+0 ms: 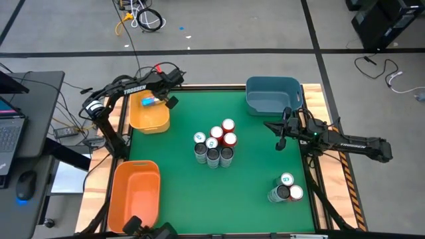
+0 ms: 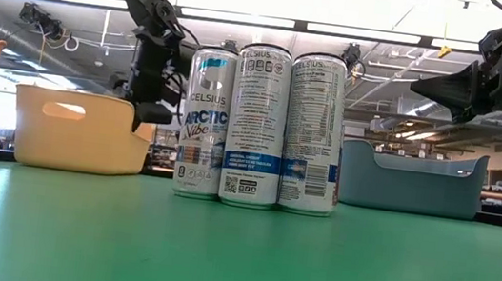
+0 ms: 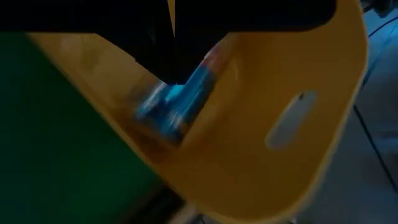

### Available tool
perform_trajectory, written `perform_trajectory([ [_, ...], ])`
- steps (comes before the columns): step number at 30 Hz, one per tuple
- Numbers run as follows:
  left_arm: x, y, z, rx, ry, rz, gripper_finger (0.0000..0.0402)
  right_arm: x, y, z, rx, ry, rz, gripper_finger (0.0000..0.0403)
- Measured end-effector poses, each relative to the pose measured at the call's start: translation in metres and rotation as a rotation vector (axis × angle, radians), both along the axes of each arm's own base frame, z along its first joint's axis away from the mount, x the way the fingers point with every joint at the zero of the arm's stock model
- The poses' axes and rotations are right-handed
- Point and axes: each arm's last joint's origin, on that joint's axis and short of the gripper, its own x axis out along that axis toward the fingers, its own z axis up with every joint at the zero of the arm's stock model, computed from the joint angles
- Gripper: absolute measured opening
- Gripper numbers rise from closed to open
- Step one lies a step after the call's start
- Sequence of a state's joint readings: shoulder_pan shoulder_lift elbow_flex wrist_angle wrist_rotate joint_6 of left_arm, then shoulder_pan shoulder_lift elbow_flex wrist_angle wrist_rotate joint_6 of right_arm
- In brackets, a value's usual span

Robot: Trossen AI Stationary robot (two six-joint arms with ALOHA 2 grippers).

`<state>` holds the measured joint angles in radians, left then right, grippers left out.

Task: Sort soda cans
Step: Remove the blue soda can from the yellow bin

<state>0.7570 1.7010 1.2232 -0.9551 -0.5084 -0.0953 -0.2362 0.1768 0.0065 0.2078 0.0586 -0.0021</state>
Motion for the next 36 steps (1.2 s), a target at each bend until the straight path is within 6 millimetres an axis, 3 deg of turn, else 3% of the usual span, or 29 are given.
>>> perform_trajectory([
  [8, -0.006, -0.009, 0.016, -0.145, 0.049, -0.066, 0.0000, 0.000, 0.000, 0.000, 0.000, 0.000, 0.000, 0.0001],
  [13, -0.014, -0.012, 0.030, -0.277, -0.084, -0.119, 0.0000, 0.000, 0.000, 0.000, 0.000, 0.000, 0.000, 0.0002],
  [16, -0.022, -0.009, 0.035, -0.331, -0.173, -0.127, 0.0000, 0.000, 0.000, 0.000, 0.000, 0.000, 0.000, 0.0001],
  [24, -0.041, 0.003, 0.036, -0.333, -0.162, -0.110, 0.0014, 0.000, 0.000, 0.000, 0.000, 0.000, 0.000, 0.0001],
  [29, -0.043, 0.004, 0.036, -0.308, -0.069, -0.182, 0.0057, 0.000, 0.000, 0.000, 0.000, -0.001, 0.000, 0.0002],
  [36, -0.044, 0.008, 0.033, -0.253, -0.033, -0.180, 0.0165, 0.000, 0.000, 0.000, 0.000, 0.000, 0.000, 0.0000],
])
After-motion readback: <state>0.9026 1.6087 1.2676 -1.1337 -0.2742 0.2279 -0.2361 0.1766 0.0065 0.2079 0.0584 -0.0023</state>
